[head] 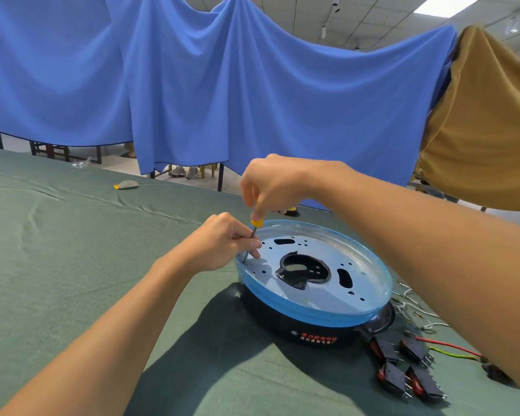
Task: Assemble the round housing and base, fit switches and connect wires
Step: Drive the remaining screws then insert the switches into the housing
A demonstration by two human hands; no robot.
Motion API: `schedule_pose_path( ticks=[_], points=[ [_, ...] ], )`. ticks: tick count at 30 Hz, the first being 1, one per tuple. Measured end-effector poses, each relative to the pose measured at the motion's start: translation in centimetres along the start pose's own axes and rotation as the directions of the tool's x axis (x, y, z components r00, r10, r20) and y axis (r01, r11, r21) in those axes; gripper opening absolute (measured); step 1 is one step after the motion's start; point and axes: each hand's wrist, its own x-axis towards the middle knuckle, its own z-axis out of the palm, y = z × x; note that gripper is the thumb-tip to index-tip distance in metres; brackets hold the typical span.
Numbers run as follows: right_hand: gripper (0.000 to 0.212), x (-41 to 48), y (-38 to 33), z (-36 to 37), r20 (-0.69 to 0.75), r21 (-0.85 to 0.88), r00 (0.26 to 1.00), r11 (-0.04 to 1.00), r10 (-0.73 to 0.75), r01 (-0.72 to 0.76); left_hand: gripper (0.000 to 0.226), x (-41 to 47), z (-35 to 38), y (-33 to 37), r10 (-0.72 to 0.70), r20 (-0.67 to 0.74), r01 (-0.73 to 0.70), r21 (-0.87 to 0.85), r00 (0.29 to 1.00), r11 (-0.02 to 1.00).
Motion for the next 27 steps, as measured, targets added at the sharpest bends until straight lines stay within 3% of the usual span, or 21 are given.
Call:
schedule_pose_path(
  ticks=[5, 8, 10, 13, 15, 20, 24, 27],
  points=[
    [0.023, 0.4, -0.4, 0.9, -0.095, 0.019, 0.995, 1.000, 0.010, -0.008, 0.017, -0.2, -0.4, -0.5, -0.020, 0.051, 0.025, -0.096, 0.998, 0.995],
    [0.028, 0.9, -1.0, 0.9, -0.082, 0.031, 0.996, 0.999, 0.041, -0.038, 0.007, -0.3, 0.4, -0.5, -0.042, -0.049, 0.034, -0.160, 0.998, 0.987],
    [0.028, 1.2, -1.2, 1.0, -0.071, 0.008, 0.994, 0.997, 0.079, -0.079, 0.011, -0.3, 0.7, -0.4, -0.018, -0.092, 0.005, -0.136, 0.996, 0.991],
    [0.027, 1.2, -1.1, 1.1, -0.048, -0.021, 0.991, 0.992, 0.125, -0.126, 0.020, -0.3, 0.5, -0.1, 0.002, -0.040, -0.005, -0.067, 0.999, 0.998],
    [0.029, 0.7, -1.0, 0.5, 0.002, 0.020, 0.995, 0.995, 0.095, -0.095, 0.020, -0.3, 0.4, 0.1, -0.008, -0.003, 0.008, -0.037, 1.000, 0.999],
    [0.010, -0.1, -0.7, 0.0, 0.052, 0.027, 0.999, 1.000, -0.016, 0.015, 0.018, -0.1, 0.2, 0.1, -0.015, 0.044, 0.015, -0.006, 0.999, 1.000],
    [0.024, 1.0, -1.2, 0.9, 0.009, 0.066, 0.996, 0.994, 0.088, -0.089, 0.016, -0.3, 0.4, -0.3, -0.046, 0.048, 0.051, -0.097, 0.998, 0.994],
    [0.022, 1.7, -1.5, 1.0, 0.029, 0.065, 0.988, 0.986, 0.153, -0.154, 0.013, -0.4, 0.6, -0.3, -0.040, 0.024, 0.043, -0.137, 0.999, 0.990]
  ],
)
